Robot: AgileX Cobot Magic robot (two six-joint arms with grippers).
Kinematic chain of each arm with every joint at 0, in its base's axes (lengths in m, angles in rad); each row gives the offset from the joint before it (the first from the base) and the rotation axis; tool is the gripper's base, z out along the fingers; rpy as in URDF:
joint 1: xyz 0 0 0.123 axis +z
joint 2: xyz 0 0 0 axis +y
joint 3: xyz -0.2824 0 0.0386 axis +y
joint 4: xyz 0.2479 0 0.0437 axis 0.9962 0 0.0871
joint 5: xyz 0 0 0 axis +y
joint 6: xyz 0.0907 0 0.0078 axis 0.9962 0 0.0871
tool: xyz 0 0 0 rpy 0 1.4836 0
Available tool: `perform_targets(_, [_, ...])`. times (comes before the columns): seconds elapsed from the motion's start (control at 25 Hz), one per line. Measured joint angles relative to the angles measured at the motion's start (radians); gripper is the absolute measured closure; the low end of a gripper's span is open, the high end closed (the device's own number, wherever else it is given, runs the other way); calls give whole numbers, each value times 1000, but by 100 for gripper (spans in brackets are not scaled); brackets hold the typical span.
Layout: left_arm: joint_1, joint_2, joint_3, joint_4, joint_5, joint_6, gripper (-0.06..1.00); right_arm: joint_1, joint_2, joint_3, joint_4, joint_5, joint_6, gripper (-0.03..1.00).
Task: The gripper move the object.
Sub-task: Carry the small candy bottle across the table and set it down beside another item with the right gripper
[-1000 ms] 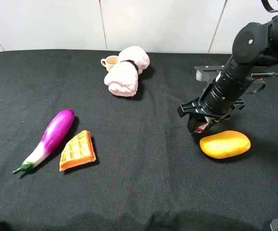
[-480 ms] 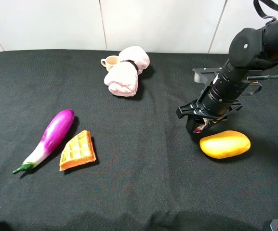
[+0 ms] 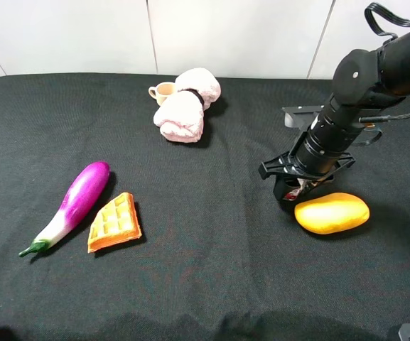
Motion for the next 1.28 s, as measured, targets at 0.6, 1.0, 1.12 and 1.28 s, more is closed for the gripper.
perform_targets(0.6, [0, 0, 0, 0, 0, 0, 8, 0, 0, 0, 25, -12, -2, 65])
perform_targets(1.0, [0, 0, 0, 0, 0, 0, 8, 0, 0, 0, 27, -12, -2, 65])
perform_targets(1.12, [0, 0, 0, 0, 0, 0, 8, 0, 0, 0, 27, -11, -2, 64])
perform_targets(1.28, [0, 0, 0, 0, 0, 0, 8, 0, 0, 0, 27, -10, -2, 54])
